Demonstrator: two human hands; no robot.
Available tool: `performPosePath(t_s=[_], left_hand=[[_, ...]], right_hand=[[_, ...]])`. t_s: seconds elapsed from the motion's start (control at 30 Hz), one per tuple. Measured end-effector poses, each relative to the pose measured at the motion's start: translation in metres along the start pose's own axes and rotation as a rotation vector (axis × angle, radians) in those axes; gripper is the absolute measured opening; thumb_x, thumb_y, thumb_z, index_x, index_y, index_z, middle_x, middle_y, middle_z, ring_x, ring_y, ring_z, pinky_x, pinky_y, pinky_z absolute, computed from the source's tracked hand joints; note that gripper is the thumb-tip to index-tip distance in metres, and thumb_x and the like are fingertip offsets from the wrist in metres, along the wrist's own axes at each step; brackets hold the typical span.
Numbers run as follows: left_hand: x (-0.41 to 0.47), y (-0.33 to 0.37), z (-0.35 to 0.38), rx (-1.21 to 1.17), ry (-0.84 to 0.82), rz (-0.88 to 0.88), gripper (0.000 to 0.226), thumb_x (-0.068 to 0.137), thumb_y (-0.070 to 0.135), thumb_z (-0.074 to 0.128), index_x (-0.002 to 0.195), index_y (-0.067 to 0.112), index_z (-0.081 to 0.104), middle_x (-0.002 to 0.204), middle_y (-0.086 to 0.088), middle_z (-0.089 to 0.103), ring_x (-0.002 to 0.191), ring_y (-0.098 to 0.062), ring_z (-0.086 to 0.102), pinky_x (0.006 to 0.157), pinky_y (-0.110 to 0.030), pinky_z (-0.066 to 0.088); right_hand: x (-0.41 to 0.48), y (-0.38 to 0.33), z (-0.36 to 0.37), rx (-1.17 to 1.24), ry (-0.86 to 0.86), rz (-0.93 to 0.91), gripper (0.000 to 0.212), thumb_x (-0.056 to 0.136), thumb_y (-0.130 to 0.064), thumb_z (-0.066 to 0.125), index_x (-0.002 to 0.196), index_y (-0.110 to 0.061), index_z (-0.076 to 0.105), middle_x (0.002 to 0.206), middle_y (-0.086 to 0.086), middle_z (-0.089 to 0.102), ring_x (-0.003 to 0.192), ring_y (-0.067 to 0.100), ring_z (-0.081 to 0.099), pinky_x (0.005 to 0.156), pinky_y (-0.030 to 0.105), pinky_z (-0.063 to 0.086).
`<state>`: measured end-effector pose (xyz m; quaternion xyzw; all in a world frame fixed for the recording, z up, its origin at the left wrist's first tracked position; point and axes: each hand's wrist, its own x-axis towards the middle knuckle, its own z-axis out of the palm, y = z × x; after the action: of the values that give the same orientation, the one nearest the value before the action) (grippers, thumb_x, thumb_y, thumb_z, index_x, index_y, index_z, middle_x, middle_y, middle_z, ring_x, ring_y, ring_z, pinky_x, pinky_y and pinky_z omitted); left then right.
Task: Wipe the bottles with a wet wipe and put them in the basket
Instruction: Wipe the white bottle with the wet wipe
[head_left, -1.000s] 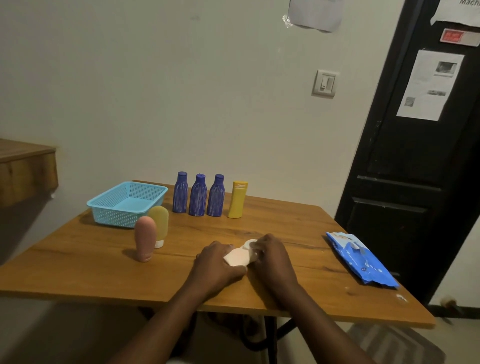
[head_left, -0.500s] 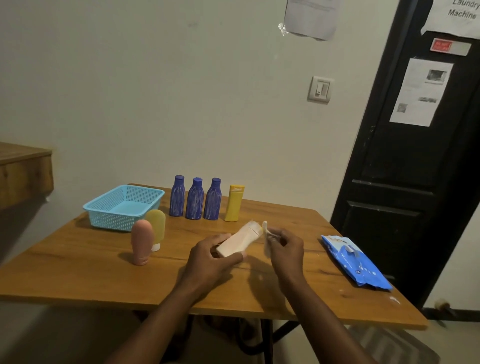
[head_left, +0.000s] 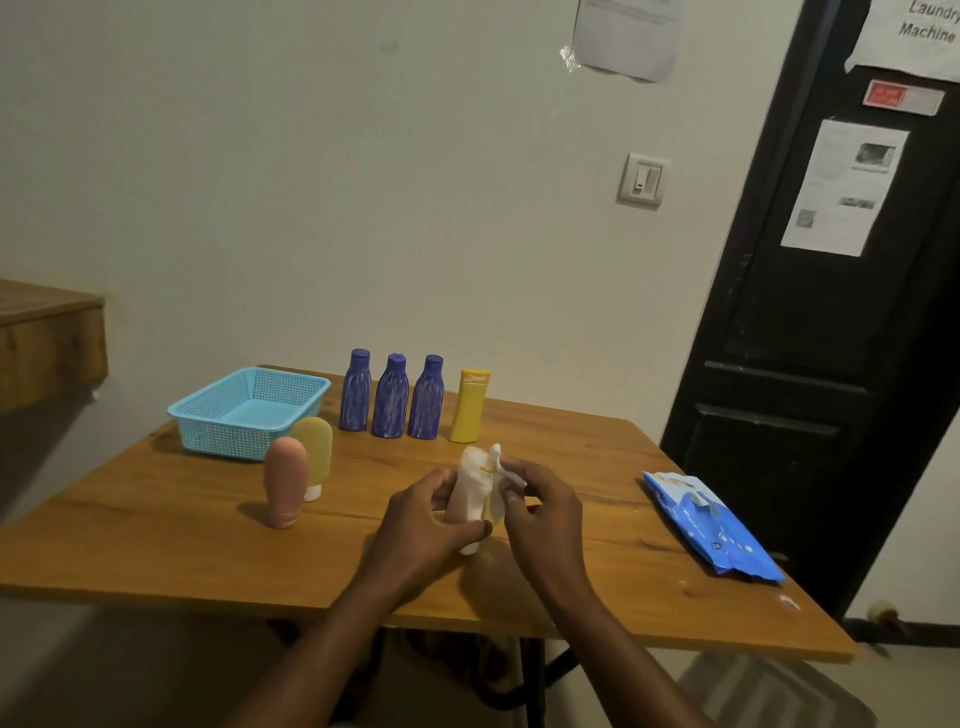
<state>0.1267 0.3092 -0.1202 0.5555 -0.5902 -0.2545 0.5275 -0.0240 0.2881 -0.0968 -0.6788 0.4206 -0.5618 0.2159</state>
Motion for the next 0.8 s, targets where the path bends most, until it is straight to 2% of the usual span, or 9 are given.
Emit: performPosePath(t_s=[0.1,0.2,0.27,0.37,0.53,0.7,0.8], left_hand=[[0.0,-0.002,0.0,0.004,-0.004,-0.015,0.067,0.072,0.037,0.09,0.132,0.033,0.06,0.122,0.017,0.069,0.111,-0.005,0.065,0.093,-0.038,0.06],[0.002,-0.003,0.0,-0.007,-0.012,-0.04,0.073,0.072,0.035,0.091,0.138,0.03,0.057,0.127,0.014,0.069,0.113,-0.006,0.065,0.095,-0.038,0.059],[0.003,-0.004,-0.001,-0.01,-0.014,-0.064,0.079,0.071,0.037,0.092,0.141,0.028,0.056,0.128,0.012,0.069,0.113,-0.007,0.066,0.096,-0.039,0.059],[0.003,-0.003,-0.002,-0.017,-0.017,-0.081,0.086,0.069,0.037,0.093,0.145,0.025,0.054,0.131,0.01,0.068,0.114,-0.008,0.065,0.096,-0.038,0.059],[0.002,-0.002,-0.002,-0.017,-0.013,-0.061,0.085,0.071,0.034,0.092,0.146,0.022,0.054,0.136,0.006,0.066,0.116,-0.01,0.064,0.095,-0.033,0.058],[0.002,-0.003,-0.002,-0.022,0.003,-0.059,0.084,0.069,0.036,0.093,0.143,0.022,0.057,0.134,0.007,0.067,0.114,-0.008,0.064,0.095,-0.031,0.058],[0.002,-0.005,-0.002,-0.015,0.004,-0.049,0.084,0.068,0.037,0.093,0.143,0.024,0.057,0.134,0.008,0.067,0.114,-0.007,0.064,0.096,-0.032,0.057]], right_hand=[[0.008,-0.004,-0.003,-0.13,-0.039,-0.153,0.039,0.09,0.008,0.064,0.115,-0.021,0.074,0.11,-0.014,0.067,0.103,-0.004,0.06,0.076,0.008,0.05],[0.017,-0.013,-0.005,-0.393,-0.196,-0.295,0.036,0.092,0.001,0.066,0.123,-0.017,0.072,0.123,-0.006,0.063,0.112,0.005,0.055,0.085,0.007,0.042],[0.026,-0.019,-0.005,-0.536,-0.279,-0.338,0.037,0.095,-0.003,0.064,0.13,-0.017,0.069,0.131,-0.003,0.062,0.12,0.012,0.052,0.091,0.012,0.041],[0.046,-0.032,-0.006,-0.622,-0.399,-0.35,0.036,0.096,-0.004,0.062,0.13,-0.015,0.069,0.135,0.001,0.063,0.12,0.016,0.054,0.093,0.022,0.046],[0.071,-0.049,-0.007,-0.62,-0.57,-0.316,0.035,0.095,0.006,0.057,0.122,-0.007,0.073,0.128,0.008,0.067,0.113,0.02,0.063,0.091,0.027,0.055],[0.072,-0.046,-0.023,-0.538,-0.59,-0.232,0.037,0.09,0.01,0.055,0.116,-0.006,0.076,0.12,0.009,0.071,0.103,0.02,0.065,0.083,0.029,0.058],[0.074,-0.044,-0.034,-0.437,-0.578,-0.148,0.034,0.088,0.01,0.055,0.109,-0.004,0.078,0.114,0.009,0.073,0.097,0.019,0.066,0.076,0.018,0.055]])
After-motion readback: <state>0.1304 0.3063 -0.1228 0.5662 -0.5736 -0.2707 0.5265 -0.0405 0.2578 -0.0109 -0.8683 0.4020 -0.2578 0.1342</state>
